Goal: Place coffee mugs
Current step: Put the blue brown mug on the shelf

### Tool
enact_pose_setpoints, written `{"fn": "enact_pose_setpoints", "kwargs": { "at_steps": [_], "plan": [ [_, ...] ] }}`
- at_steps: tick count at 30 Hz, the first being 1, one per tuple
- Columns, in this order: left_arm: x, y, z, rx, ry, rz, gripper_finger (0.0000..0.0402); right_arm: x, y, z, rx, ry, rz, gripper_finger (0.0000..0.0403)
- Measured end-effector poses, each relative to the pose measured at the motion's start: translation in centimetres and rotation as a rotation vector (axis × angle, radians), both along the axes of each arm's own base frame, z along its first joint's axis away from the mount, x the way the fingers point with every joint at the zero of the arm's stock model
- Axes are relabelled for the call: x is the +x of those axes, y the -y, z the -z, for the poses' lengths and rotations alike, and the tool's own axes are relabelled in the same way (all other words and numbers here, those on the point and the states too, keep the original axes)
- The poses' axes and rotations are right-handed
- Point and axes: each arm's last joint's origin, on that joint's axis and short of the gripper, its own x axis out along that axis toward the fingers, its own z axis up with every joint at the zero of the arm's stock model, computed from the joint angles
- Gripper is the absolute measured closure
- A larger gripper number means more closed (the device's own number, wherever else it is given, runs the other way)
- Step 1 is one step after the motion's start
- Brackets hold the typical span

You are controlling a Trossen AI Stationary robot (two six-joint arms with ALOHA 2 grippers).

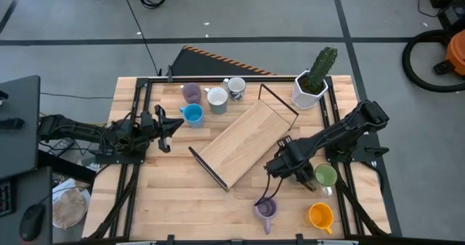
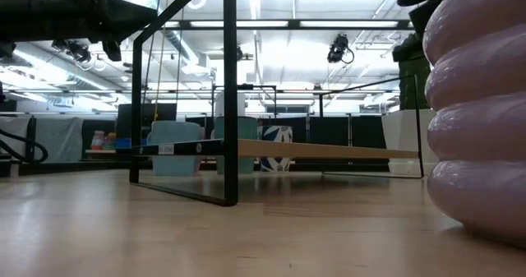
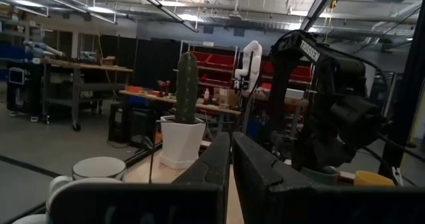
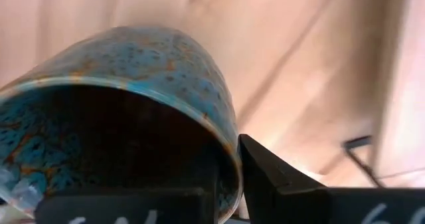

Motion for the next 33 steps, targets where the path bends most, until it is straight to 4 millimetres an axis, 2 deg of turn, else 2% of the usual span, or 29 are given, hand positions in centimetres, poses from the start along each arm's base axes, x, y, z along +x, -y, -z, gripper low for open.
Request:
{"fn": "enact_pose_setpoints", "kwargs": {
  "at_steps": [9, 20, 33],
  "plan": [
    [0.1, 0.0, 0.2, -0.023, -0.012, 0.007, 0.0379, 0.4, 2.6, -1.6, -0.064, 0.041, -0.034, 0.0355],
    [0.1, 0.0, 0.3, -0.026, -0.026, 0.007, 0.0379, 1.9, 6.9, -6.7, -0.134, 0.059, -0.1, 0.0355],
    [0.1, 0.0, 0.4, -0.023, -0.032, 0.006, 0.0379, 3.4, 12.1, -7.0, -0.185, 0.097, -0.255, 0.0355]
  ]
}}
